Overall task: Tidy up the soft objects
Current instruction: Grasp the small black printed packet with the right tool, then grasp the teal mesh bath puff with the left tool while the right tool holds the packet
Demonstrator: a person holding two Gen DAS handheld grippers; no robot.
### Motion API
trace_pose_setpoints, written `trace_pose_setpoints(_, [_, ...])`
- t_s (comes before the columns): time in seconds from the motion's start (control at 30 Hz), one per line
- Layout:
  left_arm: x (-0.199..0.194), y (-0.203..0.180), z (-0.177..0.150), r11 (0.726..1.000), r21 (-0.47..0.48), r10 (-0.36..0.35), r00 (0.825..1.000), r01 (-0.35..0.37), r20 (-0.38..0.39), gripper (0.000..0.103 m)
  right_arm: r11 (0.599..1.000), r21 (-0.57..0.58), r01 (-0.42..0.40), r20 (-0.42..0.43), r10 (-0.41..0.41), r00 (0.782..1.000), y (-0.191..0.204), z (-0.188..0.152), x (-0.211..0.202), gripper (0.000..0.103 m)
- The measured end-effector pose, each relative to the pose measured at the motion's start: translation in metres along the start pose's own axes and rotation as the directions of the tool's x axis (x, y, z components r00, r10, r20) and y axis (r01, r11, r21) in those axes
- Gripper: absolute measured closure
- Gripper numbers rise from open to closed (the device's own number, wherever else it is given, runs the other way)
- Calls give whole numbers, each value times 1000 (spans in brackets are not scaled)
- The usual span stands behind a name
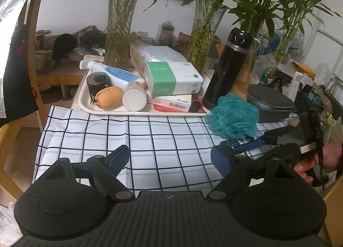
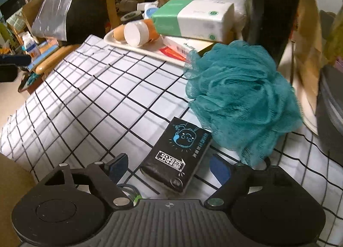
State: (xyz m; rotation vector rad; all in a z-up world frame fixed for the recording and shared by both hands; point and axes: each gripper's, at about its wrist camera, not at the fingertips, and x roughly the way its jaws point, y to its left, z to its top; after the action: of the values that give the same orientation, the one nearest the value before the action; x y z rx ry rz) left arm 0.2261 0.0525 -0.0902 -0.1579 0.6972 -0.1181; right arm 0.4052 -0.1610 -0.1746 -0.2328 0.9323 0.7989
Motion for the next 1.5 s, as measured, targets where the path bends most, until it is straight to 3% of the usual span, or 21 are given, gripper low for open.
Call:
trace_pose_setpoints(0.03, [0, 0, 0, 1000, 1, 1, 1000, -1, -1, 19, 1000, 5, -1, -1, 1, 1000, 0, 1, 3, 20])
trace_pose_setpoints(0.1, [0, 1, 0, 1000, 5, 7, 1000, -7, -1, 19, 1000, 18, 14, -23, -13, 1000, 2, 4, 11, 33])
trace_pose_setpoints(0.23, [1, 4, 0, 1000, 2, 16, 1000, -16, -10, 20, 996, -26, 84, -36, -85, 996, 9, 8, 16, 43])
trace_pose_setpoints(0.47, [0, 7, 0, 1000, -6, 24, 1000, -24, -14, 19, 977, -129, 169, -62, -178, 982, 20, 9, 14, 44])
trace_pose_setpoints(0.63, [1, 6, 0, 1000, 2, 31, 999, -31, -24, 19, 989, -42, 140, -106, -143, 984, 11, 13, 12, 50])
trace_pose_setpoints(0.73, [0, 5, -1, 1000, 4, 21, 1000, -21, -22, 19, 991, -64, 120, -103, -126, 987, 15, 14, 6, 51])
trace_pose_setpoints(1.0, [-1, -2, -4, 999, 46, 18, 1000, -18, -15, 19, 992, -108, 59, -31, -63, 998, 26, 24, -37, 51])
trace_pose_setpoints(1.3, [0, -6, -2, 998, 59, 6, 1000, -5, -18, 20, 986, -54, 156, 41, -154, 987, 17, 22, -74, 51])
trace_pose_setpoints(1.5, [-9, -10, 5, 992, 123, 9, 999, -14, 42, 20, 981, -31, 190, 84, -186, 979, 16, 15, -102, 51])
